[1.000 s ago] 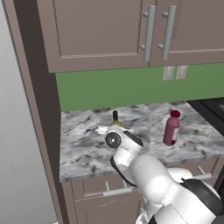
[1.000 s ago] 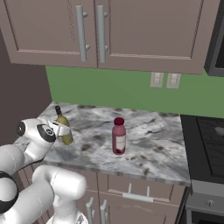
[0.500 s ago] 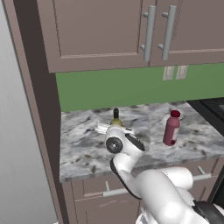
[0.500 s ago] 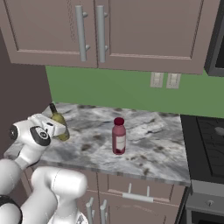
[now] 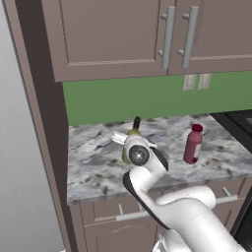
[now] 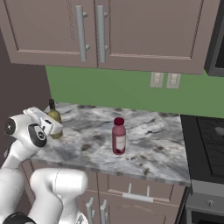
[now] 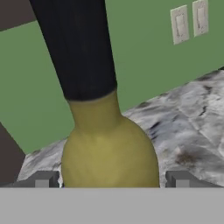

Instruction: There is a wine glass and glass cup on the dining counter. Place the wine bottle next to the wine glass and the juice bottle next to the glass cup.

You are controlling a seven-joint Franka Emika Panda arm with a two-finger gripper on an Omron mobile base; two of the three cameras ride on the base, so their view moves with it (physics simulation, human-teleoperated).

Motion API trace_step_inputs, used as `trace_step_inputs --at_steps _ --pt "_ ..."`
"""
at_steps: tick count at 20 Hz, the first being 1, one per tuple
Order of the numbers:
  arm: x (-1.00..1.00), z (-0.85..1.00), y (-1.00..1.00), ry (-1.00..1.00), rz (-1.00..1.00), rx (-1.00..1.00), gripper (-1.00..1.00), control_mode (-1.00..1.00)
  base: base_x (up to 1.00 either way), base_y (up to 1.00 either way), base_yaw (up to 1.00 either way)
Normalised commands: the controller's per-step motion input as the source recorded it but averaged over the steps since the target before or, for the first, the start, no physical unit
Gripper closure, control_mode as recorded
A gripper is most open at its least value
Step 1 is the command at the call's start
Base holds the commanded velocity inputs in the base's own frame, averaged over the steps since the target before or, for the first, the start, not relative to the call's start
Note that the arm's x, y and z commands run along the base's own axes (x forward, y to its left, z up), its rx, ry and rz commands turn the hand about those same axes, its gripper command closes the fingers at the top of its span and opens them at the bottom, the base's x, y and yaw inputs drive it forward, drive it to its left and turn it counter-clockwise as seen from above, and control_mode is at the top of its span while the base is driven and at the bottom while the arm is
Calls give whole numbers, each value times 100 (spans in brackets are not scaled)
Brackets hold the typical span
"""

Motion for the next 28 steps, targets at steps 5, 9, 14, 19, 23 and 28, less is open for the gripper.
trace_step_inputs --at_steps 5,9,14,19,23,28 --pt "-38 26 0 4 0 12 100 -100 0 0 0" --pt "-35 13 0 1 0 2 100 -100 0 0 0" --pt "-34 6 0 0 0 0 100 -100 0 0 0" --pt "-31 9 -2 0 0 0 100 -100 0 0 0" --pt "-27 10 -8 3 0 0 100 -100 0 0 0" --pt "-23 13 -10 8 0 0 100 -100 0 0 0"
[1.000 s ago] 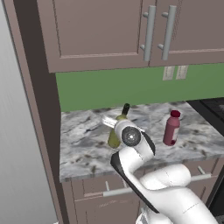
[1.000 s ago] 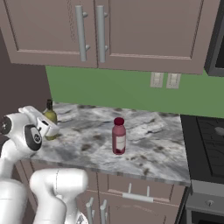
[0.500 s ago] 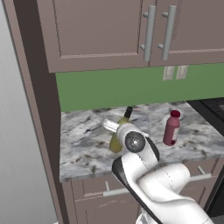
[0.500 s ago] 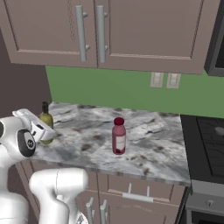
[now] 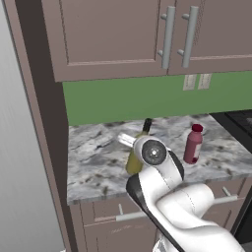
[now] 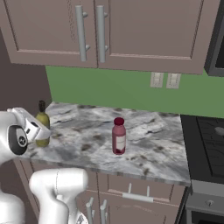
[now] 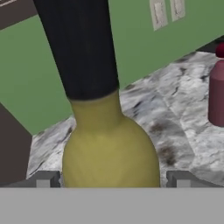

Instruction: There is a wine glass and glass cup on the dining counter. Place the wine bottle next to the wine glass and the juice bottle next to the glass cup.

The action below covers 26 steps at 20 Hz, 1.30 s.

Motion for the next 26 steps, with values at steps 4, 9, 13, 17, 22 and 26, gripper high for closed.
trace_step_inputs --at_steps 4,9,13,17,22,26 --pt "-21 11 -14 7 1 0 100 -100 0 0 0" --pt "-26 5 -5 0 0 0 100 -100 0 0 0" --pt "-24 4 -3 0 0 0 100 -100 0 0 0" --pt "-17 3 -2 0 0 0 100 -100 0 0 0" --pt "-12 0 0 0 0 -1 100 -100 0 0 0" --pt "-8 0 0 -4 0 -2 100 -100 0 0 0"
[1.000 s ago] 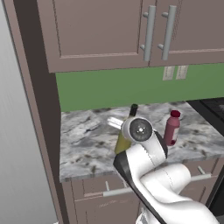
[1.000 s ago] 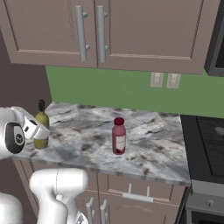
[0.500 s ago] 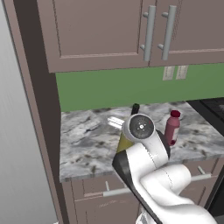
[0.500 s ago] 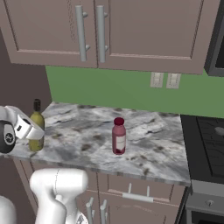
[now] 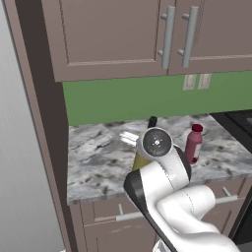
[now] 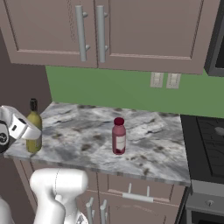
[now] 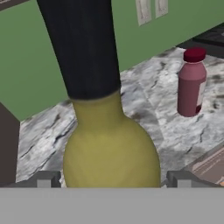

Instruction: There is a wine glass and glass cup on the dining counter. Place the wine bottle next to the wine glass and the juice bottle next to the glass cup.

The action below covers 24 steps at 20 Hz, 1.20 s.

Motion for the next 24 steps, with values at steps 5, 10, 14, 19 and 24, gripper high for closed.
trace_step_inputs --at_steps 5,10,14,19,24 --pt "-3 0 0 -4 0 -1 100 -100 0 0 0" --pt "0 0 0 0 0 0 100 -100 0 0 0" --pt "0 0 0 0 0 0 100 -100 0 0 0" --pt "0 0 0 0 0 0 100 -100 0 0 0" --pt "0 0 0 0 0 0 100 -100 0 0 0"
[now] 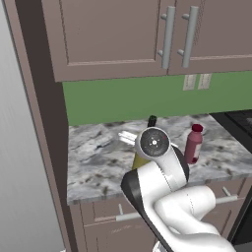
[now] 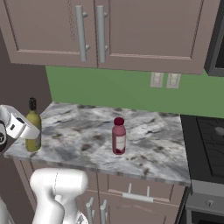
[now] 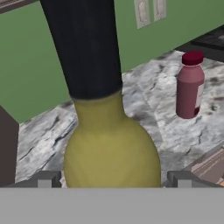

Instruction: There is a wine glass and glass cup on the dining counter. Place the wine bottle next to the wine glass and the juice bottle next to the glass cup.

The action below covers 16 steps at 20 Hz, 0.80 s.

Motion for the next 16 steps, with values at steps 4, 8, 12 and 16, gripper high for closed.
trace_step_inputs --at_steps 4,8,12,16 --pt "0 0 0 0 0 0 100 -100 0 0 0" --pt "0 0 0 0 0 0 100 100 0 0 0" --pt "0 0 0 0 0 0 100 100 0 0 0" --pt "0 0 0 0 0 0 100 100 0 0 0"
